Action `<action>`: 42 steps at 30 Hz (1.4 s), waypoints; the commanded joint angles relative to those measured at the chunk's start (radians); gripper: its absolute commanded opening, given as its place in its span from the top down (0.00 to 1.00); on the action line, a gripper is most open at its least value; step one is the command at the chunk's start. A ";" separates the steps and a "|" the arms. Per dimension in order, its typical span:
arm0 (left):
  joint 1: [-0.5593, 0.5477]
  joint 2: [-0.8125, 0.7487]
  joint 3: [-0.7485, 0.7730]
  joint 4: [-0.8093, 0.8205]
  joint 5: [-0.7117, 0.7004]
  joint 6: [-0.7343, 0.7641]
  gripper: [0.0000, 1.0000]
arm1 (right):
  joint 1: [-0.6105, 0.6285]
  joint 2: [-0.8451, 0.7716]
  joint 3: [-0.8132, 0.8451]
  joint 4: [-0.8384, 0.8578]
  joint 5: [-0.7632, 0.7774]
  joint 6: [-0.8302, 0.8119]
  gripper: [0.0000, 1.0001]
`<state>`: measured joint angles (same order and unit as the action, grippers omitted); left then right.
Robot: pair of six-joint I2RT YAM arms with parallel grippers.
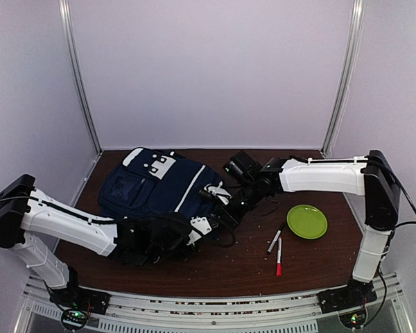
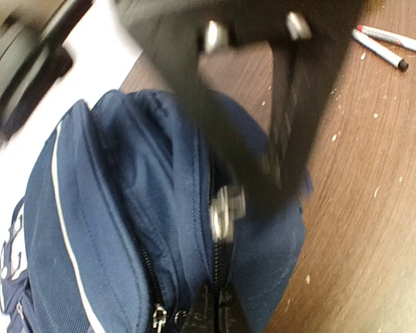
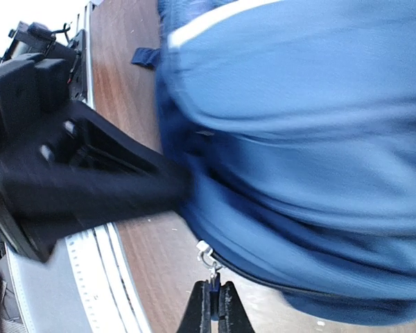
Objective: Pack the student bag
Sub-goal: Zip the student bag into the largest pocket of the bag.
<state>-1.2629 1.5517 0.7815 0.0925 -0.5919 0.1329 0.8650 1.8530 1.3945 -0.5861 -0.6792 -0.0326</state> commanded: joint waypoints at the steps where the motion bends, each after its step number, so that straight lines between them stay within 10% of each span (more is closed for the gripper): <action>1: 0.034 -0.089 -0.049 -0.106 -0.080 -0.050 1.00 | -0.094 -0.027 0.032 -0.096 0.000 -0.082 1.00; 20: 0.033 -0.315 -0.168 -0.232 -0.125 -0.200 1.00 | -0.383 0.102 0.210 -0.102 0.195 -0.133 1.00; 34: 0.145 -0.255 -0.162 -0.174 -0.221 -0.228 1.00 | -0.404 -0.299 -0.249 0.004 0.139 -0.191 1.00; 42: 0.137 -0.350 -0.155 -0.179 -0.100 -0.200 0.54 | -0.286 -0.246 -0.255 -0.024 0.074 -0.235 1.00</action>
<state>-1.1172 1.2789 0.6289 -0.0826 -0.7006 -0.0853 0.5369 1.5772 1.1172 -0.5640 -0.6174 -0.2375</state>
